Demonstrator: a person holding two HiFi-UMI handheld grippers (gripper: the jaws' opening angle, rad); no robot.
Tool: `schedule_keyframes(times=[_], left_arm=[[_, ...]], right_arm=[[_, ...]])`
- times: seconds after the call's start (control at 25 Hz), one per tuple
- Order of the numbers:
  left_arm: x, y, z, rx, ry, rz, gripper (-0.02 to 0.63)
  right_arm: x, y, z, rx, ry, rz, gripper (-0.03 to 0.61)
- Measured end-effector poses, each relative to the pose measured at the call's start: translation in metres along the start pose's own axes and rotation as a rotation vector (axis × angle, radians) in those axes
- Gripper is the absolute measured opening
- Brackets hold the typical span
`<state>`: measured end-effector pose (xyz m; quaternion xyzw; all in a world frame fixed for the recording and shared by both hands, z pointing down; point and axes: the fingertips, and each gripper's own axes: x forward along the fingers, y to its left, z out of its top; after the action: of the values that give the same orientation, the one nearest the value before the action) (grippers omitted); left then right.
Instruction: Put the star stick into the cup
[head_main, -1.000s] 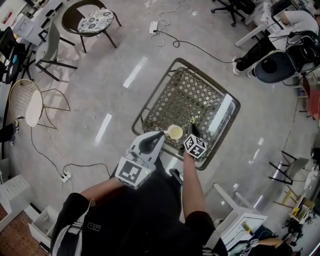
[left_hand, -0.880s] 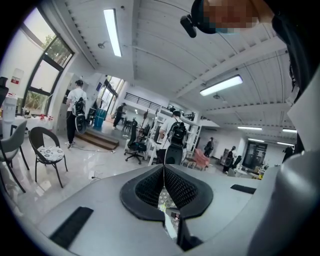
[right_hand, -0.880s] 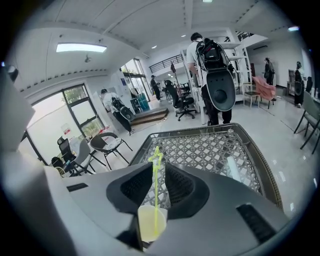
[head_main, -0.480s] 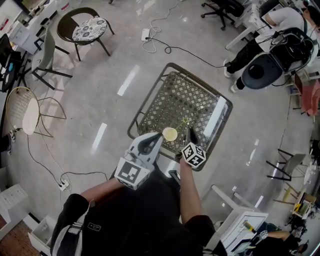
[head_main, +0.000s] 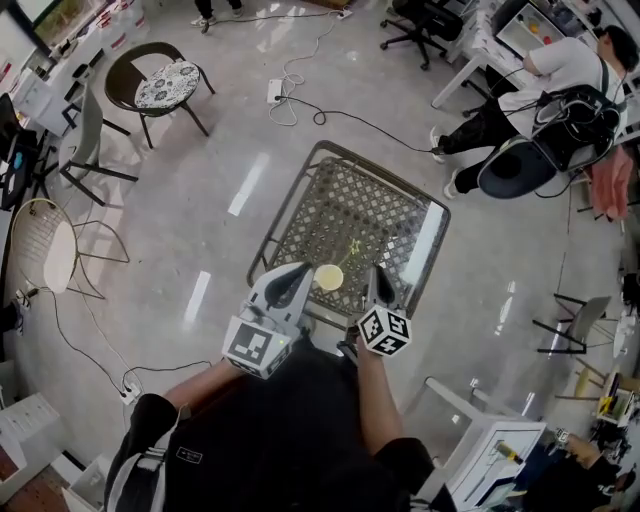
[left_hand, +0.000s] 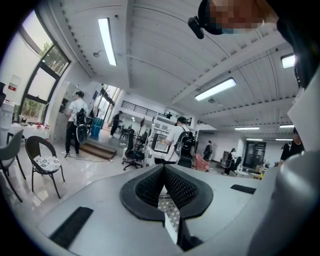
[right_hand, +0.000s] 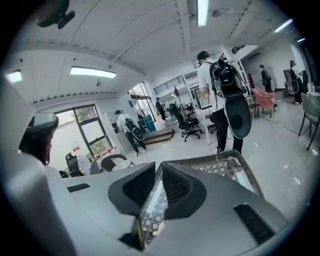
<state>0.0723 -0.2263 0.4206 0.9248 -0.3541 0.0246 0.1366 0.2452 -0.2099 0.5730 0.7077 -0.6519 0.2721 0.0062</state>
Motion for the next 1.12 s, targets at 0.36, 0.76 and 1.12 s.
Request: schedule_keyframes(times=[0.36, 0.76, 1.12], left_arm=[[0.0, -0.014, 0.011, 0.037, -0.04, -0.015, 0.018], [0.001, -0.025, 0.001, 0.037, -0.025, -0.023, 0.018], [0.003, -0.032, 0.001, 0.051, -0.022, -0.037, 0.018]], right_arm=[[-0.06, 0.025, 0.042, -0.002, -0.088, 0.044, 0.035], [-0.098, 0.053, 0.049, -0.082, -0.128, 0.093, 0.013], [-0.098, 0.053, 0.052, -0.078, -0.131, 0.104, 0.011]])
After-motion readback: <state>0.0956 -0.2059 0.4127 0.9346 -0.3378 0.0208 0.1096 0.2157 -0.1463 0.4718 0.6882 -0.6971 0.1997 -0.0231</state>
